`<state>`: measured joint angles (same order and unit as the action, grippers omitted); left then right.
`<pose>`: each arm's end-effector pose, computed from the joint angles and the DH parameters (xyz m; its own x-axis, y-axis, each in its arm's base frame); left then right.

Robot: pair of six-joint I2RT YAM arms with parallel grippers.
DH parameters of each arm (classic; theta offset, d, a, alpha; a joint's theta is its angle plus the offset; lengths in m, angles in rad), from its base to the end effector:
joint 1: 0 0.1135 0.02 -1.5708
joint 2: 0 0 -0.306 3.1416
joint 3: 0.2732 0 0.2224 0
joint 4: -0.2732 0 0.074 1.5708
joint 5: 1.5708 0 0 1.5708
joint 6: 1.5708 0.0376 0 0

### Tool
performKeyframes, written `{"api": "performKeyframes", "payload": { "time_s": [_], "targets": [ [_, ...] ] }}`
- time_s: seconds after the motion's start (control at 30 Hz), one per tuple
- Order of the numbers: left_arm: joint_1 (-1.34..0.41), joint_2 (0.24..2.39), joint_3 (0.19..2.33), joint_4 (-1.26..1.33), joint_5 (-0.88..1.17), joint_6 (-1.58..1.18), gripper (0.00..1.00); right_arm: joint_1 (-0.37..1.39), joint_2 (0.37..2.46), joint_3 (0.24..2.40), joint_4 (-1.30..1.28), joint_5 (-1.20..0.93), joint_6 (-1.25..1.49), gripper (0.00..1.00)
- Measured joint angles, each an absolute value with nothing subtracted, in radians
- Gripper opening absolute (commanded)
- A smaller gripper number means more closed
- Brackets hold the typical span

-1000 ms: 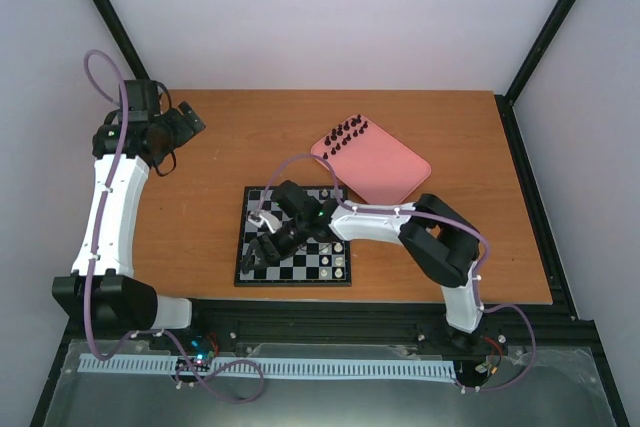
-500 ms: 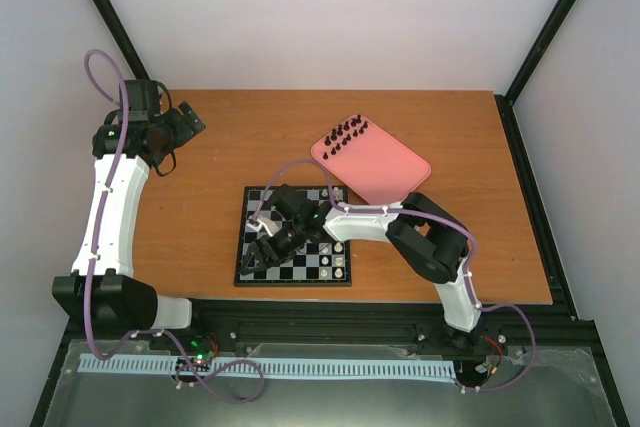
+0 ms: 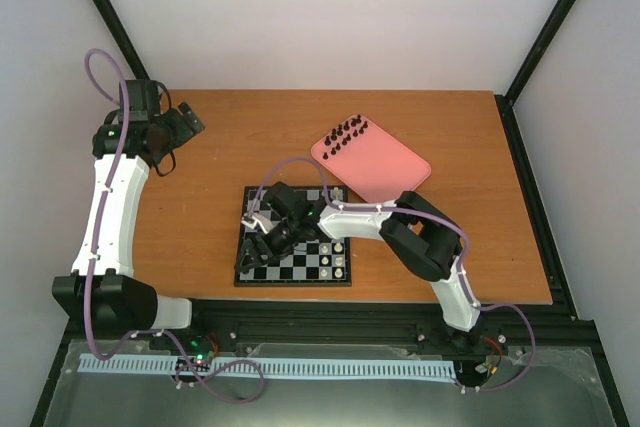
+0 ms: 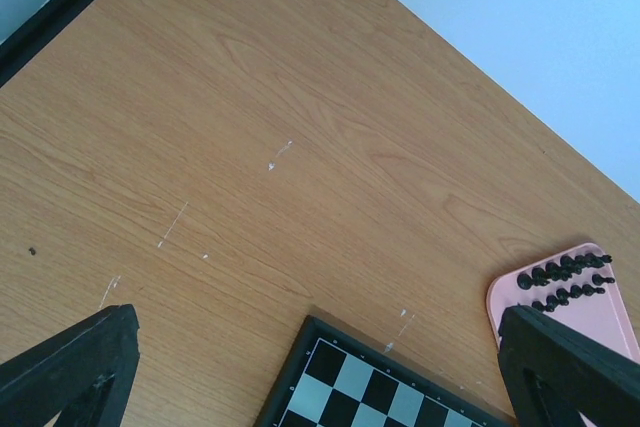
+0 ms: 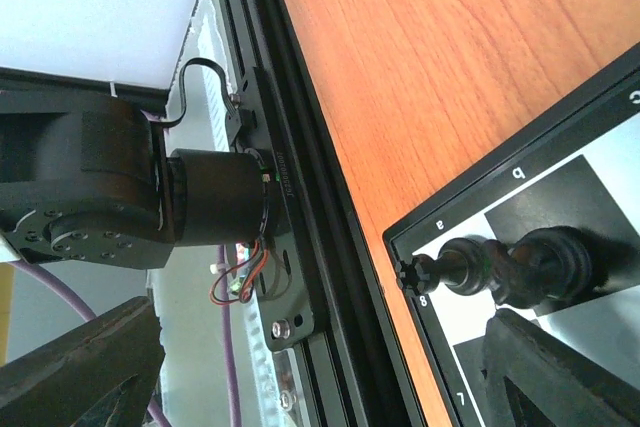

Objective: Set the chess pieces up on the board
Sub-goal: Adjust the chess piece on the chessboard.

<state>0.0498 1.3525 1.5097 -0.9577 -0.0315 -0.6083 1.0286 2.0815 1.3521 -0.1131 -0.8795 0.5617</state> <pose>0.2332 0.0128 0.4249 -0.5473 -0.5992 -0.5844 -0.4684 0.7979 -0.3794 0.1994 0.3871 0.2094 -0.7578 -0.5998 -0.2571 -0.4810 0.2472 0.8411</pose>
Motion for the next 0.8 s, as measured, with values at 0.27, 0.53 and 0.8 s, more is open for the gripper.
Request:
{"api": "performKeyframes", "payload": {
  "time_s": [0.27, 0.53, 0.8],
  "targets": [
    [0.05, 1.353, 1.51, -0.958, -0.034, -0.606, 1.0, 1.029, 2.1, 1.357, -0.123, -0.879, 0.558, 1.0],
    [0.05, 1.353, 1.51, -0.958, -0.035, -0.604, 1.0, 1.029, 2.108, 1.368, -0.127, -0.879, 0.558, 1.0],
    [0.05, 1.353, 1.51, -0.958, -0.039, -0.603, 1.0, 1.029, 2.127, 1.398, -0.132, -0.879, 0.558, 1.0]
  ]
}}
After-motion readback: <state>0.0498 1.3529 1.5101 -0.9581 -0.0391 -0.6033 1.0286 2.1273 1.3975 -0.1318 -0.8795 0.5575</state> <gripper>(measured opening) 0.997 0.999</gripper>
